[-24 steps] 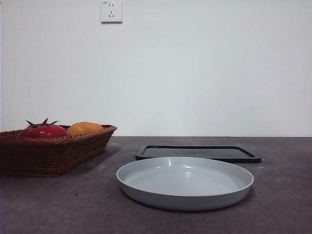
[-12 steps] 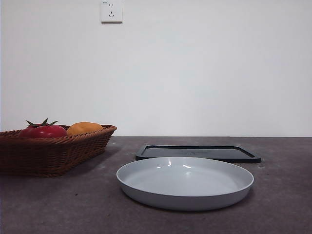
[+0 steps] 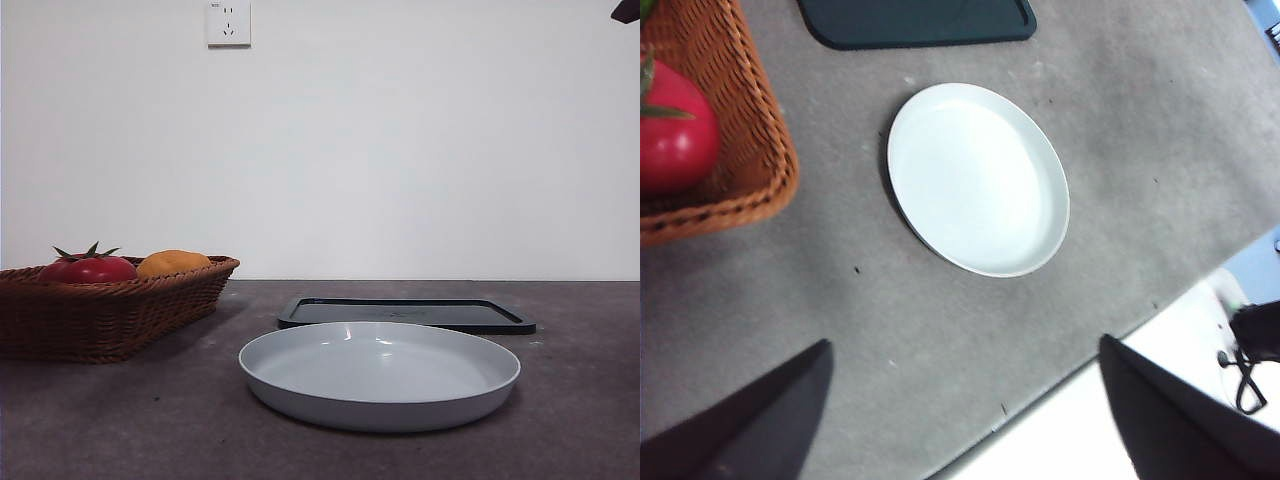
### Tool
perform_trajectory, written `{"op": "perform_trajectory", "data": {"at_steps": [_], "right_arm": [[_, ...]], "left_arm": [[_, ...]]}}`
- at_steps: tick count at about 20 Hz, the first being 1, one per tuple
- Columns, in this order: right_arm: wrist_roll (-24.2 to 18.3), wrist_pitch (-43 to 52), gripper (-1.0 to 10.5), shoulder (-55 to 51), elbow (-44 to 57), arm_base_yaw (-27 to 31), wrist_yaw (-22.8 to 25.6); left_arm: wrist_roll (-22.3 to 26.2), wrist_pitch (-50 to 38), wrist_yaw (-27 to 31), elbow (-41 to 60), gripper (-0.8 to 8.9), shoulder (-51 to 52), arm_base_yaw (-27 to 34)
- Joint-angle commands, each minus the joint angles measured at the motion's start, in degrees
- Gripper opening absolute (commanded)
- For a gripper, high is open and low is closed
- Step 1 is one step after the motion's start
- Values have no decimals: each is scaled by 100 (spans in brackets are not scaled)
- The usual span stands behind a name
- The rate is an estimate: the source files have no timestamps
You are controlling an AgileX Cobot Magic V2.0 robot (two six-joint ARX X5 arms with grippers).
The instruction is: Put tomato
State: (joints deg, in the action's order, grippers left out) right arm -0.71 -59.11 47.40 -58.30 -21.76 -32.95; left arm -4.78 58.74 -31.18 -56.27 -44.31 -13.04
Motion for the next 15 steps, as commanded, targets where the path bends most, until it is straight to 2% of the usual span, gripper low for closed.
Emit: {"op": "perform_trajectory", "data": {"at_steps": [1, 10, 15], "right_arm": [[-76, 39, 425, 46, -111, -39, -4], [-76, 39, 425, 46, -111, -42, -7], [-74, 39, 425, 46, -111, -42, -7]], "left_arm": [[107, -120, 170, -144, 483, -81, -22], [109, -927, 1178, -144, 501, -511, -22], [186, -1875, 1729, -144, 501, -1414, -22]]}}
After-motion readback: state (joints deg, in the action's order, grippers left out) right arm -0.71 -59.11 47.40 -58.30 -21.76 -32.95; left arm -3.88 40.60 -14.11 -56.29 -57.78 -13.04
